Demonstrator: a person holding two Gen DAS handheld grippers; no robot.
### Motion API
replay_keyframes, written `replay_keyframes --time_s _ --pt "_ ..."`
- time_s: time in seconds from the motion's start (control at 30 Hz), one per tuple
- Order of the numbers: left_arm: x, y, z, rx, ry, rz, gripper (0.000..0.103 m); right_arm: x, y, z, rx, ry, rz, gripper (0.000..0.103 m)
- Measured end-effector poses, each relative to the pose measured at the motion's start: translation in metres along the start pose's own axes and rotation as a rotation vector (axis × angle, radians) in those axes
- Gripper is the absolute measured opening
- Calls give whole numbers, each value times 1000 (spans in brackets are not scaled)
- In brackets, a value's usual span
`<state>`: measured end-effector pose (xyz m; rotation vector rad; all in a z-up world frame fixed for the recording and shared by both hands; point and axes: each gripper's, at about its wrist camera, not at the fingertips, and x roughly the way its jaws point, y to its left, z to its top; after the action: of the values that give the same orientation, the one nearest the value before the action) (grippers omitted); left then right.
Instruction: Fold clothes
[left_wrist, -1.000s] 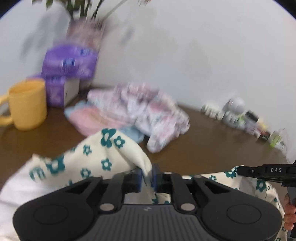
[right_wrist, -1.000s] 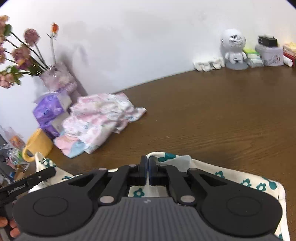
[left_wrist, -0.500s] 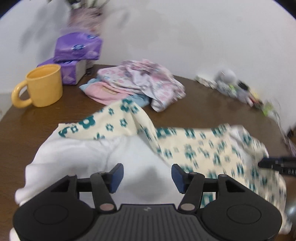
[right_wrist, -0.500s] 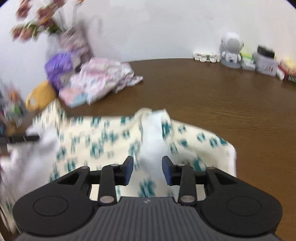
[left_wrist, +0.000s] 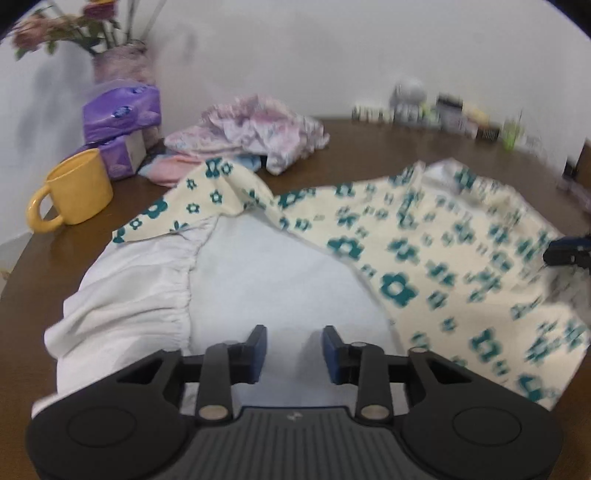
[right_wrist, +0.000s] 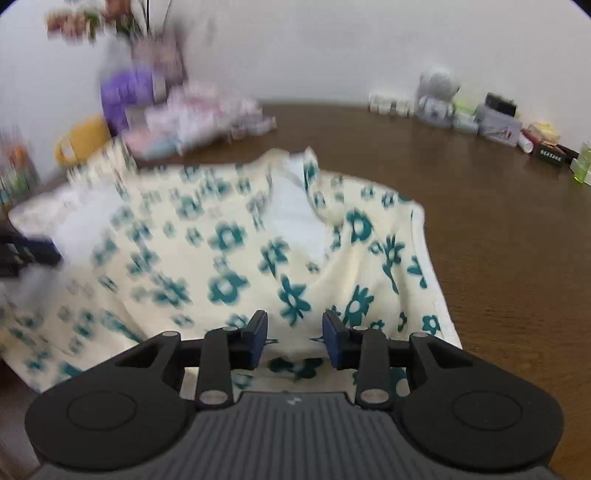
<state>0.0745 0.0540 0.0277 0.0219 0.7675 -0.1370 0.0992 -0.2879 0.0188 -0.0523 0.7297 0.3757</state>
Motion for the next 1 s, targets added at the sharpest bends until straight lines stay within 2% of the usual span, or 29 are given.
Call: replay_keyframes --time_s 0.1,0.17,0.37,0.63,0.7,0.77,0.83,1.0 --pt "-25 -10 -7 -30 -60 -21 52 -30 6 -9 -4 -67 -14 34" --pt "-36 -21 -15 -35 -82 -44 56 -39 8 -20 -10 -61 -30 34" --pt "-48 -52 -47 -18 -76 -105 56 -43 24 -53 -33 -53 -66 38" --pt "-55 -50 -79 -3 -49 -24 55 -36 40 -76 -68 -67 -137 40" --pt "-55 -51 -85 35 -62 2 46 -35 41 -80 -74 -70 -156 35" --pt "-57 -52 -90 69 -81 20 40 -35 40 -83 -74 -75 -168 18" --pt "-60 -49 -92 81 -86 16 33 -37 37 -84 -63 -81 -179 12" --pt "-63 -40 -96 79 -104 30 34 -45 28 -89 -7 -96 -169 8"
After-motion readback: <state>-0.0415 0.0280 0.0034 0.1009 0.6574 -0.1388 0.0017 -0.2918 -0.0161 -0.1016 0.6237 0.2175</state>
